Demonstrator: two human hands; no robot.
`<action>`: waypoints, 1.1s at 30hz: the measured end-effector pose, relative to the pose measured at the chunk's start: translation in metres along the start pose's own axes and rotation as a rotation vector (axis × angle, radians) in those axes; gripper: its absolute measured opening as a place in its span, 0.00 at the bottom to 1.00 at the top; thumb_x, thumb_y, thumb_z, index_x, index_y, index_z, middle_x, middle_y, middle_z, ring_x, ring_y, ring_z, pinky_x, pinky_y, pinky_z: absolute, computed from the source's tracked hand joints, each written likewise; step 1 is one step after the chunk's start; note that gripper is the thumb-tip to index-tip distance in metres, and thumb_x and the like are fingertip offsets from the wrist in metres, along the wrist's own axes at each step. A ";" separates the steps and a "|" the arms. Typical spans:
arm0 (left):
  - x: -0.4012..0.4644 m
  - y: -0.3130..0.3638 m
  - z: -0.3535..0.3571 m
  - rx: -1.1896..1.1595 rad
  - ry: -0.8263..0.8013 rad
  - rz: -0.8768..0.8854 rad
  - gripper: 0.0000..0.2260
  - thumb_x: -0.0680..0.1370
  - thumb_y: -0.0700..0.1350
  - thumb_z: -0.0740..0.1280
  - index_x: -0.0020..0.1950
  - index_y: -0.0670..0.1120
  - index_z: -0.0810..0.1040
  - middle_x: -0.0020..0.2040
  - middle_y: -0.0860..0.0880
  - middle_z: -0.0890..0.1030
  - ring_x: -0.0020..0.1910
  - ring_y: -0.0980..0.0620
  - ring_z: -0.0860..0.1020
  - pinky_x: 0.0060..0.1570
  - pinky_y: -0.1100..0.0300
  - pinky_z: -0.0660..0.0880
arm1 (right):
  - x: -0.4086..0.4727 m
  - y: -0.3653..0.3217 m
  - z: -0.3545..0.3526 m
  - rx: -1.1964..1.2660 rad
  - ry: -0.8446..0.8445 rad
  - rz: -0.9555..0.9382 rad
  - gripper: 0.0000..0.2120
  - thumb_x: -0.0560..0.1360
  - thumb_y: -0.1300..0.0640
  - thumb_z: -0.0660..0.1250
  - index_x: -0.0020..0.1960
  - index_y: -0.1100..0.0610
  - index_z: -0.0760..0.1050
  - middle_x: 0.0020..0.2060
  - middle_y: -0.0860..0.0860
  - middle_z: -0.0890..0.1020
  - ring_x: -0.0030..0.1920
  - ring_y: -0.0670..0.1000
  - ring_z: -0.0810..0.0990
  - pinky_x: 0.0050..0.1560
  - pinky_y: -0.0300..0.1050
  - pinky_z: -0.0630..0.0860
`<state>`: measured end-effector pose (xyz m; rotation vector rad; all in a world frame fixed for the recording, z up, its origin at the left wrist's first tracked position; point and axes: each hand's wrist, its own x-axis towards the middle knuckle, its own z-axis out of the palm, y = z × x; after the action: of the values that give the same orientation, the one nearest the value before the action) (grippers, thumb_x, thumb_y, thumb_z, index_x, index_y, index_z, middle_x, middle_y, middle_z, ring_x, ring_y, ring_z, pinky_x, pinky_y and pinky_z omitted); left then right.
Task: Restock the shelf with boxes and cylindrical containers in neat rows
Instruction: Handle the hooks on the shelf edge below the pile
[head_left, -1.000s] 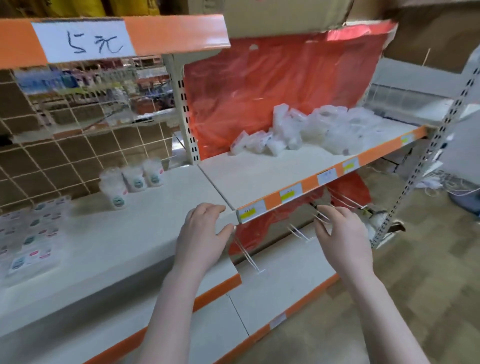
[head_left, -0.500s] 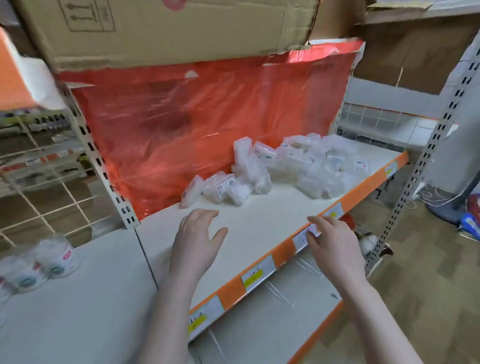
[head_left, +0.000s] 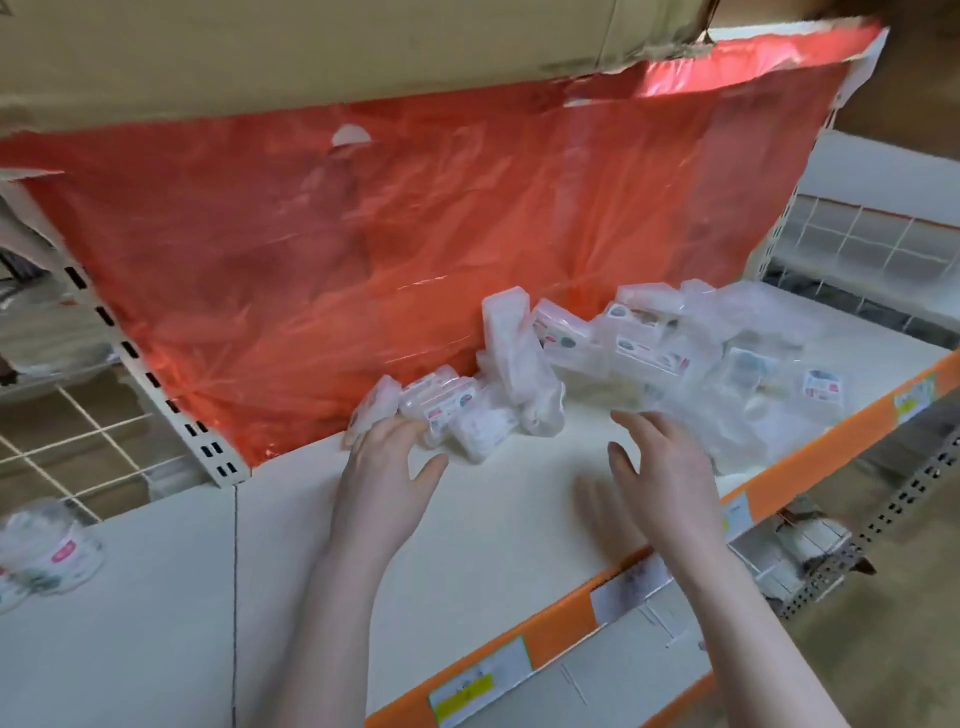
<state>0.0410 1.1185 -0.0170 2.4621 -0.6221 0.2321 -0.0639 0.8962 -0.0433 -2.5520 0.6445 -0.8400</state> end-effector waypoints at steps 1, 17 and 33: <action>0.004 0.005 0.006 0.003 0.016 -0.021 0.15 0.75 0.46 0.69 0.61 0.47 0.77 0.67 0.50 0.72 0.66 0.50 0.69 0.60 0.58 0.67 | 0.011 0.007 0.000 0.009 0.010 -0.030 0.15 0.70 0.65 0.70 0.57 0.62 0.78 0.50 0.59 0.80 0.52 0.63 0.77 0.51 0.54 0.72; 0.039 0.069 0.060 0.026 0.129 -0.206 0.17 0.75 0.46 0.69 0.64 0.47 0.76 0.63 0.51 0.74 0.64 0.50 0.69 0.60 0.60 0.64 | 0.117 0.079 -0.004 0.079 -0.140 -0.187 0.20 0.72 0.51 0.70 0.61 0.59 0.76 0.50 0.57 0.79 0.53 0.60 0.76 0.52 0.53 0.71; 0.023 0.059 0.067 0.047 0.128 -0.251 0.17 0.75 0.45 0.69 0.64 0.45 0.76 0.64 0.50 0.75 0.66 0.51 0.69 0.63 0.62 0.62 | 0.122 0.070 -0.008 0.089 -0.287 -0.170 0.22 0.66 0.56 0.72 0.58 0.62 0.74 0.48 0.56 0.74 0.52 0.58 0.69 0.49 0.48 0.65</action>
<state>0.0345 1.0283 -0.0349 2.5163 -0.2530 0.3039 -0.0031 0.7724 -0.0152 -2.6025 0.2983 -0.5235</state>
